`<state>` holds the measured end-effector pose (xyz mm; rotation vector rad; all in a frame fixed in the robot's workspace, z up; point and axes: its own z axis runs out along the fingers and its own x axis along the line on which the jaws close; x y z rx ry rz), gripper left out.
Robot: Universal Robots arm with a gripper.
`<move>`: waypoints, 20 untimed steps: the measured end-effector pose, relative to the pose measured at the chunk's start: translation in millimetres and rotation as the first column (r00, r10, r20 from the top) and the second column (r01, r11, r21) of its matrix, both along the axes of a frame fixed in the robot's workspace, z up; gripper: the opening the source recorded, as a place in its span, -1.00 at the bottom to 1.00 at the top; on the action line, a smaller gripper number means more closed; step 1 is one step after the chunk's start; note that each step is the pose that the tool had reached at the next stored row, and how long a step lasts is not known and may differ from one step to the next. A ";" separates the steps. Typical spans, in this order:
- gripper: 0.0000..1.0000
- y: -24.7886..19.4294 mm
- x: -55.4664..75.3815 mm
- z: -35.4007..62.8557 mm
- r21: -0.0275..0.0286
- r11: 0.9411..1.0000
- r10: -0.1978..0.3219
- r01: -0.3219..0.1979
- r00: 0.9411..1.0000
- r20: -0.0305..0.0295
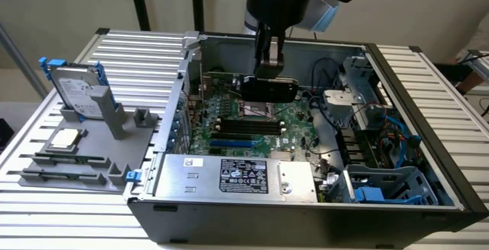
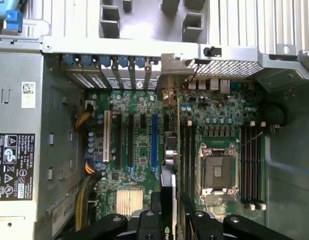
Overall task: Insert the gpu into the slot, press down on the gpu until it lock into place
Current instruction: 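Insert the gpu into the slot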
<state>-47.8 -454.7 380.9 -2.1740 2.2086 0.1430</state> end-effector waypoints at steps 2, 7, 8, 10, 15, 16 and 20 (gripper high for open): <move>-0.48 -3.0 -0.6 -3.6 0.000 1.000 -0.003 0.003 1.000 0.000; -0.48 -6.0 -3.8 -12.7 0.000 1.000 -0.004 0.004 1.000 0.000; -0.48 -6.1 -4.6 -14.5 0.000 1.000 -0.004 0.004 1.000 0.000; -0.48 -6.2 -5.9 -18.3 0.000 1.000 -0.004 0.004 1.000 0.000; -0.48 -6.3 -9.2 -27.3 0.000 1.000 -0.005 0.005 1.000 0.000; -0.48 -6.3 -9.9 -29.2 0.000 1.000 -0.005 0.005 1.000 0.000; -0.48 -6.3 -12.4 -36.4 0.000 1.000 -0.006 0.006 1.000 0.000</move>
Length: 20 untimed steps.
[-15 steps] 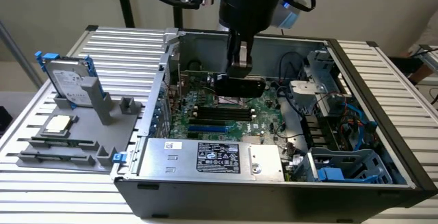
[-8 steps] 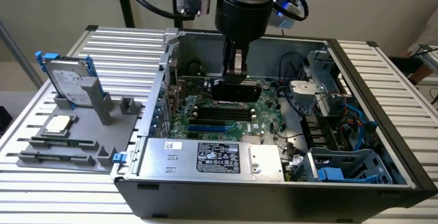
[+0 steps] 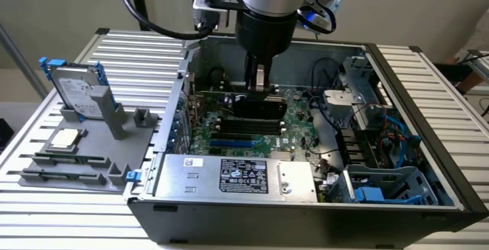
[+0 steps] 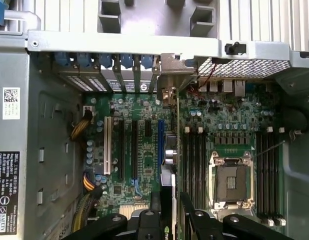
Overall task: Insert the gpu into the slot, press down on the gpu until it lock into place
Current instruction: 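Insert the gpu into the slot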
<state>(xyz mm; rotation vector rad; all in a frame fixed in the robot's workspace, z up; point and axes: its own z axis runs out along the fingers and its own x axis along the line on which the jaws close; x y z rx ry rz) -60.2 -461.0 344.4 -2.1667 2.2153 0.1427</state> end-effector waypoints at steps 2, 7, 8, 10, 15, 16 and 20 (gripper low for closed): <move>-0.48 0.0 -0.6 -3.7 0.000 1.000 -0.001 0.001 1.000 0.000; -0.48 -0.1 -2.7 -12.7 0.000 1.000 -0.003 0.003 1.000 0.000; -0.48 -0.2 -3.3 -14.5 0.000 1.000 -0.003 0.003 1.000 0.000; -0.48 -0.2 -4.7 -18.2 0.000 1.000 -0.003 0.003 1.000 0.000; -0.48 -0.3 -7.6 -27.3 0.000 1.000 -0.006 0.006 1.000 0.000; -0.48 -0.3 -7.9 -29.2 0.000 1.000 -0.007 0.007 1.000 0.000; -0.48 -0.7 -9.1 -36.3 0.000 1.000 -0.012 0.012 1.000 0.000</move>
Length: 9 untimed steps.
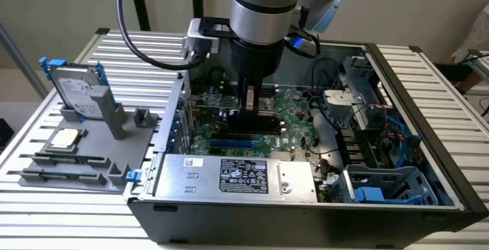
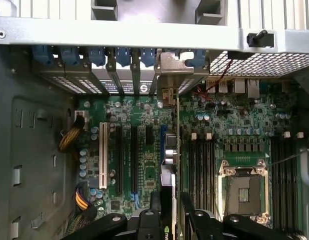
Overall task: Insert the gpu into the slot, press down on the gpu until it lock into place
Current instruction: 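Insert the gpu into the slot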
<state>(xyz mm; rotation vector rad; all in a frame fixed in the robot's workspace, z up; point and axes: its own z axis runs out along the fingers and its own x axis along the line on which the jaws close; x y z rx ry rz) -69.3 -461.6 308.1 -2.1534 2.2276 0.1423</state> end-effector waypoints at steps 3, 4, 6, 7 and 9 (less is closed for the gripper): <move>-0.48 -0.3 -0.4 -5.6 0.000 1.000 -0.002 0.002 1.000 0.000; -0.48 -0.3 -0.5 -7.0 0.000 1.000 -0.003 0.003 1.000 0.000; -0.48 -0.5 -0.5 -9.7 0.000 1.000 -0.003 0.003 1.000 -0.002; -0.48 -0.6 -0.5 -10.8 0.000 1.000 -0.003 0.003 1.000 -0.003; -0.48 -0.8 -0.5 -12.6 0.000 1.000 -0.003 0.003 1.000 -0.005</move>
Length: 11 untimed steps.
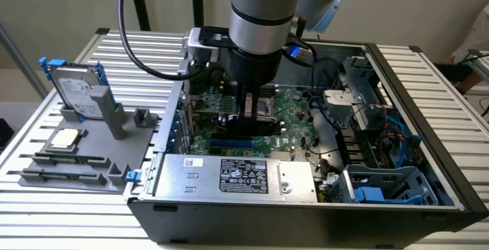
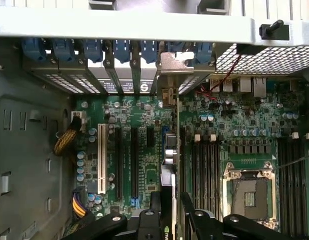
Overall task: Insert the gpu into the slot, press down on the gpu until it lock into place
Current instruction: 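Insert the gpu into the slot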
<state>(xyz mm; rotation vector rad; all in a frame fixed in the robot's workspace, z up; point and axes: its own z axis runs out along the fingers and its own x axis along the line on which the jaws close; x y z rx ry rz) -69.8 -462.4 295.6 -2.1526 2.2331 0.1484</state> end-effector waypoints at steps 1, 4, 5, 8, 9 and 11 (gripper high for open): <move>-0.48 -0.1 0.0 -0.8 0.000 1.000 0.000 0.000 1.000 -0.002; -0.48 -0.6 0.0 -2.7 0.000 1.000 0.000 0.000 1.000 -0.007; -0.48 -0.8 0.0 -2.8 0.000 1.000 0.000 0.000 1.000 -0.009; -0.48 -1.7 0.0 -4.0 0.000 1.000 0.000 0.000 1.000 -0.013; -0.48 -2.0 0.0 -4.2 0.000 1.000 0.000 0.000 1.000 -0.013; -0.48 -2.1 0.0 -4.2 0.000 1.000 0.000 0.000 1.000 -0.016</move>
